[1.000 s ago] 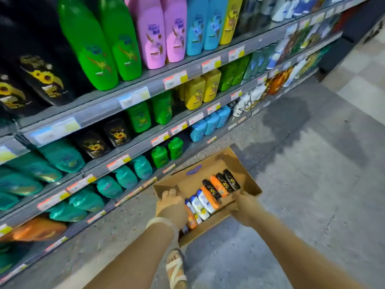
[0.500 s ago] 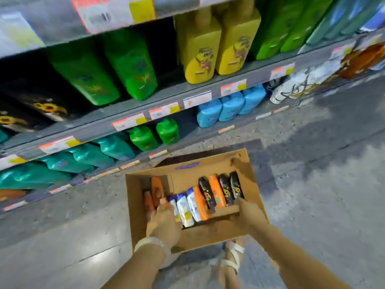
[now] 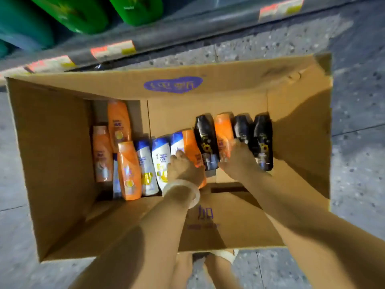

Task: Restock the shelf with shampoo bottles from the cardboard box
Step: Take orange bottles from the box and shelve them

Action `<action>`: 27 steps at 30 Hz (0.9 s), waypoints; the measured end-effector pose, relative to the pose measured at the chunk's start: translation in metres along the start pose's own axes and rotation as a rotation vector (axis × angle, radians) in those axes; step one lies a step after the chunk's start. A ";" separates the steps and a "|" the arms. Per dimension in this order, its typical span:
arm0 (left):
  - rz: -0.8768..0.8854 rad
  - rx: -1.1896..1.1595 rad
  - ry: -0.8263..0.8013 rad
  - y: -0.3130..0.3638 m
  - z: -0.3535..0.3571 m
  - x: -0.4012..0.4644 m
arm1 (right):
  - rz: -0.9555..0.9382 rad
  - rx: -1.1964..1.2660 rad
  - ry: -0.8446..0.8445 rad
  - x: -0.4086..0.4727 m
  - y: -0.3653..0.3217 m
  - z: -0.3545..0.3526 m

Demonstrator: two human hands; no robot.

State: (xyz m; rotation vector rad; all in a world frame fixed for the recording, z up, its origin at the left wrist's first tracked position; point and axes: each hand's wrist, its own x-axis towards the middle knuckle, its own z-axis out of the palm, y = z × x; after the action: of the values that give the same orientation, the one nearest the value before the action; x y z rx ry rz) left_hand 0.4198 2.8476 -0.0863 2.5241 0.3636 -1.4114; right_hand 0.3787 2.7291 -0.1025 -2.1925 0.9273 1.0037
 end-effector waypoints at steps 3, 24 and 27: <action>-0.067 -0.175 0.061 -0.008 0.024 0.025 | 0.074 0.057 0.081 0.022 0.005 0.019; 0.164 -1.069 -0.112 0.007 -0.101 -0.074 | -0.042 0.929 -0.160 -0.095 -0.042 -0.108; 0.287 -1.096 -0.116 0.014 -0.166 -0.135 | -0.128 0.994 -0.081 -0.159 -0.075 -0.165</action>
State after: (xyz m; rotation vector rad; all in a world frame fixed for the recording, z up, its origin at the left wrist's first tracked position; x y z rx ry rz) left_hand 0.4888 2.8727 0.1158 1.5130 0.5319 -0.8591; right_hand 0.4291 2.7149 0.1330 -1.3322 0.9474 0.4007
